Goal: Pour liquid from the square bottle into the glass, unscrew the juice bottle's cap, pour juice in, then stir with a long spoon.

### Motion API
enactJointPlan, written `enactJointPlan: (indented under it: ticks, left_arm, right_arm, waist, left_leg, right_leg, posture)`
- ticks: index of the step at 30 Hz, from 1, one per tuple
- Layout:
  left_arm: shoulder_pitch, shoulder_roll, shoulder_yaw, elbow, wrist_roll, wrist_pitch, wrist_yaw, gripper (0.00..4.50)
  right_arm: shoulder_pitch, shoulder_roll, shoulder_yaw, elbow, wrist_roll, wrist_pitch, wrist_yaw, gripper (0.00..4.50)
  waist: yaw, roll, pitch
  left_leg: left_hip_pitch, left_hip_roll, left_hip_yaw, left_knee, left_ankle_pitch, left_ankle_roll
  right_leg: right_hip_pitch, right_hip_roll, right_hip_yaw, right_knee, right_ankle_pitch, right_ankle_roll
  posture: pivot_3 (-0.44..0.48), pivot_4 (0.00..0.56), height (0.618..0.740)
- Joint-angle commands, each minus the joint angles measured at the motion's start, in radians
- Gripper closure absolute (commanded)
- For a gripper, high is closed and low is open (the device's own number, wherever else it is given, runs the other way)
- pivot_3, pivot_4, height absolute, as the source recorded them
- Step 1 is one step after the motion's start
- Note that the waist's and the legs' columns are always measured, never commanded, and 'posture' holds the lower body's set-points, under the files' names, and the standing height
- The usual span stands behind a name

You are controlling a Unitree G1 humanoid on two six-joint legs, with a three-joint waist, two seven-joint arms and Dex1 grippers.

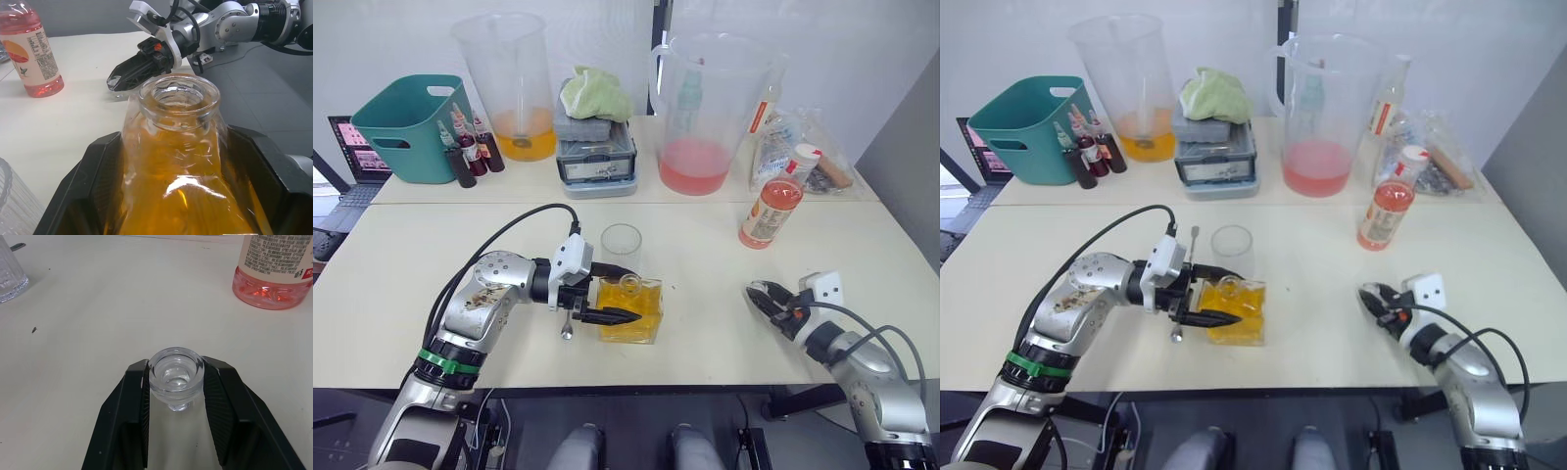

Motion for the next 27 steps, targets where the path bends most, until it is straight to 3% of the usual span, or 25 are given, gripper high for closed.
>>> enactJointPlan:
  ticks: [1,6,8,15,19,27]
  left_arm:
    - [-0.014,0.007,-0.01,0.001,0.014,-0.011,-0.018,1.71]
    - [-0.016,0.004,-0.009,0.007,0.015,-0.015,-0.023,1.71]
    - [-0.018,0.004,-0.007,0.011,0.016,-0.018,-0.025,1.71]
    - [-0.03,0.004,0.004,0.023,0.013,-0.021,-0.029,1.71]
    - [-0.033,0.007,0.015,0.017,0.005,-0.019,-0.028,1.71]
    - [-0.029,0.087,0.142,-0.107,-0.162,0.15,-0.007,1.71]
  right_arm:
    - [0.008,0.006,0.005,0.025,-0.015,0.002,0.006,3.44]
    - [0.004,0.002,0.0,0.034,-0.017,0.016,0.002,3.44]
    - [0.002,-0.002,-0.006,0.024,-0.011,0.025,0.002,2.4]
    - [-0.007,-0.007,-0.022,-0.018,-0.001,0.06,-0.006,0.03]
    - [-0.01,-0.011,-0.025,-0.04,0.001,0.066,-0.007,0.0]
    - [-0.005,-0.053,-0.106,-0.238,0.069,0.13,-0.018,0.0]
  waist:
    - [0.0,0.0,0.0]
    - [0.0,0.0,0.0]
    - [0.0,0.0,0.0]
    - [0.001,0.001,0.0]
    - [0.001,0.001,0.0]
    - [-0.006,0.001,0.0]
  left_leg:
    - [0.0,0.0,0.0,0.0,0.0,0.0]
    - [0.001,0.0,0.0,0.0,0.0,0.0]
    - [0.001,0.0,0.0,0.0,0.0,0.0]
    - [0.001,0.0,0.001,0.0,0.0,0.0]
    - [0.001,0.0,0.001,0.0,0.0,0.0]
    - [-0.001,0.001,0.001,0.0,0.0,0.0]
  right_leg:
    - [0.0,0.0,0.0,0.0,0.0,0.0]
    - [0.001,0.0,0.0,0.0,0.0,0.0]
    - [0.002,0.0,0.0,0.0,0.0,0.0]
    - [0.0,0.001,0.002,0.0,0.0,0.0]
    - [0.0,0.001,0.002,0.0,0.0,0.0]
    - [-0.004,0.002,0.004,0.002,0.0,0.0]
  posture:
    - [0.0,0.15,0.74]
    - [0.0,0.15,0.74]
    - [0.0,0.15,0.74]
    - [0.0,0.15,0.74]
    - [0.0,0.15,0.74]
    - [0.0,0.15,0.74]
